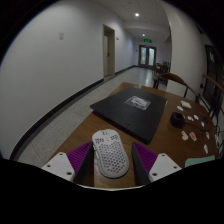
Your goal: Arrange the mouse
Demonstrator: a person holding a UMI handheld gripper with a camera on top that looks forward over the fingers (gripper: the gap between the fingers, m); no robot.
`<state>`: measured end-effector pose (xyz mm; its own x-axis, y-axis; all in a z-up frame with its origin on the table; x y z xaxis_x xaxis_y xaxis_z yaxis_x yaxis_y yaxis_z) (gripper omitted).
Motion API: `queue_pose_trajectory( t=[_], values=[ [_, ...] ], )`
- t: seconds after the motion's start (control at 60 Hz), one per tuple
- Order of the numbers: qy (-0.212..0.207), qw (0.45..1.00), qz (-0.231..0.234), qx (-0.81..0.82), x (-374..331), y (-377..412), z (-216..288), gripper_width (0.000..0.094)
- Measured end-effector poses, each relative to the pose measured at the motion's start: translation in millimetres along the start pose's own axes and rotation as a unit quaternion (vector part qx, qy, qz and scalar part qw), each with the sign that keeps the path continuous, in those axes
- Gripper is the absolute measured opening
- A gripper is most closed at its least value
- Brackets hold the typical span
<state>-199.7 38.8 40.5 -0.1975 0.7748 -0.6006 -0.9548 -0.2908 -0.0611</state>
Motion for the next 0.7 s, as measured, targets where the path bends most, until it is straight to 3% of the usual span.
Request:
queue_pose_trajectory(
  t=[0.2, 0.233, 0.383, 0.5, 0.617, 0.7],
  values=[
    [0.005, 1.0, -0.005, 0.004, 12, 2, 9, 0.0651],
    [0.003, 1.0, -0.005, 0.003, 14, 2, 10, 0.0553],
    [0.005, 1.0, -0.015, 0.008, 14, 3, 9, 0.0475],
    [-0.004, 1.0, -0.011, 0.012, 12, 4, 8, 0.0349],
    [0.0, 0.999, 0.005, 0.036, -11, 2, 4, 0.0328],
    [-0.063, 0.997, 0.008, 0.038, -63, -12, 36, 0.033]
  ],
)
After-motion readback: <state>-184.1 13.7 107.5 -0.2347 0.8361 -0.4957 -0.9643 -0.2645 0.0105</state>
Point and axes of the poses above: the point between the fingertips, and its own axes, seen from behind it with the camera up: y to the left, z up, x forward, the way the camera looks, the point moved 10 cm from there along -x, backward, against the way the camera looks, and after that the axes turned 5 degrees about -z, right-handed, at the moved point
